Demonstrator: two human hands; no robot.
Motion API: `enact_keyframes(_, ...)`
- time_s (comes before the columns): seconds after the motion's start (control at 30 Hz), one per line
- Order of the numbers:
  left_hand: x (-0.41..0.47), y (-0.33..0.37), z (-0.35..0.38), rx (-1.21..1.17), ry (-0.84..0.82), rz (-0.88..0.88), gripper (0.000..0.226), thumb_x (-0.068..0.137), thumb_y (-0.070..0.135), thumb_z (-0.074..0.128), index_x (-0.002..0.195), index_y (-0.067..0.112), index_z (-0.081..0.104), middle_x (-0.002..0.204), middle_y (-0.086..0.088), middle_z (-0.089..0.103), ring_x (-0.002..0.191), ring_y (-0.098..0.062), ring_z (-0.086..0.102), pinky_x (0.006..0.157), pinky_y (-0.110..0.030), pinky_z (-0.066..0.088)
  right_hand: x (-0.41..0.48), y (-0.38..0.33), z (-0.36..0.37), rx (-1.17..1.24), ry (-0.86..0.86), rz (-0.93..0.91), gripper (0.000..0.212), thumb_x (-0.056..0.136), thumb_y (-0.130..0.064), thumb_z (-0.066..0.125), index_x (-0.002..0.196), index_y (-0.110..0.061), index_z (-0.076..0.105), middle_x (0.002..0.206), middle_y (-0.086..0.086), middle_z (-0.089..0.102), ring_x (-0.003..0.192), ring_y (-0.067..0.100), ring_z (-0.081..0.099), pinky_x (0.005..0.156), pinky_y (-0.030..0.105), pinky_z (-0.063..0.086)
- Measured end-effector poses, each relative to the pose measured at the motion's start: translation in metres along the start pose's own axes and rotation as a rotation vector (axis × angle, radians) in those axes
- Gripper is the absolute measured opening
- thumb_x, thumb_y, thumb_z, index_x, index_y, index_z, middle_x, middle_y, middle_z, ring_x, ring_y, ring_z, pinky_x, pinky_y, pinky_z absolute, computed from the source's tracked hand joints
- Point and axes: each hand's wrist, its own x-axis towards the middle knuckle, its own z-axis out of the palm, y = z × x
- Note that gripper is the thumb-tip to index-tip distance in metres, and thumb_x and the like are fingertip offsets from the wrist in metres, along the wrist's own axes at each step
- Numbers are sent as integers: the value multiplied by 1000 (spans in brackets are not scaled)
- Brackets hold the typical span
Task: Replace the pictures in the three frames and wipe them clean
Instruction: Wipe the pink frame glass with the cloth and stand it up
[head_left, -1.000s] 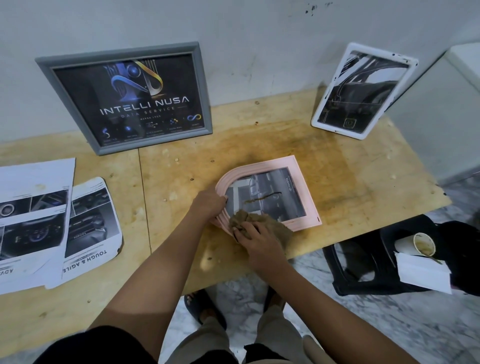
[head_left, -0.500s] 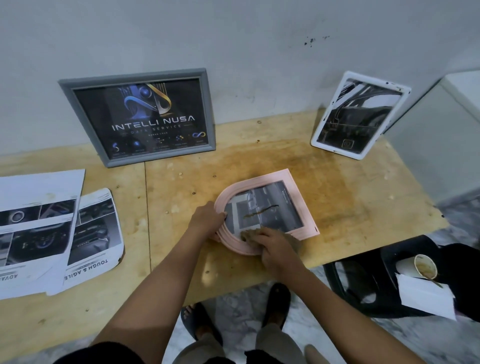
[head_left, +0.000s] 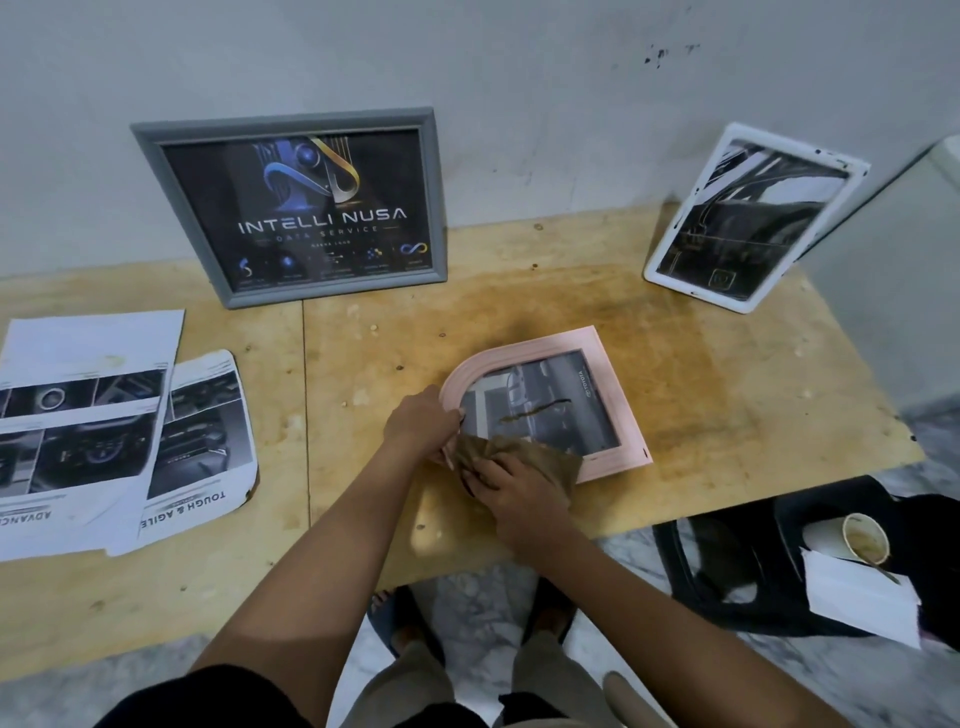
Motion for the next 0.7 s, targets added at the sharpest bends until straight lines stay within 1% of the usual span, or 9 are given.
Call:
enact_keyframes(0.07, 0, 1, 1, -2, 1, 2, 42, 92, 38, 49, 120, 6, 49, 120, -19, 56, 107, -36, 54, 77, -34, 42, -5, 4, 1, -14, 19, -26, 41, 73, -16, 40, 97, -15, 74, 98, 2, 69, 83, 21, 64, 63, 25, 53)
enact_keyframes(0.17, 0, 3, 1, 17, -7, -5, 43, 92, 38, 48, 121, 6, 47, 121, -18, 54, 107, -35, 54, 76, -34, 42, -17, 11, -2, -28, 73, -64, 39, 75, -16, 42, 97, -16, 74, 98, 0, 70, 85, 20, 62, 67, 24, 53)
enact_keyframes(0.3, 0, 5, 3, 48, -8, -5, 44, 93, 38, 46, 124, 7, 45, 121, -17, 54, 107, -33, 54, 76, -35, 42, -34, 24, -5, -42, 91, -83, 38, 77, -15, 43, 99, -16, 74, 102, 0, 70, 90, 23, 66, 73, 28, 56)
enact_keyframes(0.37, 0, 6, 4, 40, -2, 4, 40, 93, 35, 46, 123, 8, 47, 120, -16, 55, 106, -32, 54, 74, -33, 41, -38, 29, -8, -26, 122, -79, 37, 76, -13, 44, 97, -15, 74, 99, 0, 71, 90, 23, 66, 74, 29, 56)
enact_keyframes(0.43, 0, 7, 3, 46, 0, 6, 39, 92, 33, 46, 122, 8, 48, 120, -15, 56, 106, -32, 54, 74, -32, 40, -41, 34, -10, 8, 149, -50, 35, 75, -13, 45, 94, -14, 75, 94, -1, 71, 89, 23, 65, 75, 29, 55)
enact_keyframes(0.53, 3, 7, 3, 76, -11, -4, 40, 91, 34, 46, 122, 8, 47, 120, -15, 56, 105, -31, 54, 73, -32, 40, -46, 39, -9, 32, 217, 22, 32, 78, -14, 46, 89, -14, 76, 90, 0, 71, 87, 22, 63, 72, 30, 54)
enact_keyframes(0.6, 4, 6, 3, 80, -19, -15, 40, 91, 34, 46, 122, 9, 47, 119, -14, 56, 103, -31, 55, 72, -32, 41, -47, 43, -8, 59, 270, 72, 30, 79, -13, 47, 85, -13, 76, 86, 1, 70, 85, 19, 59, 71, 29, 51)
enact_keyframes(0.7, 4, 6, 3, 93, -26, -23, 41, 91, 35, 46, 123, 10, 46, 120, -14, 56, 104, -30, 55, 71, -32, 40, -53, 52, -12, 63, 346, 134, 30, 77, -9, 45, 79, -8, 76, 80, 5, 70, 82, 19, 53, 74, 27, 44)
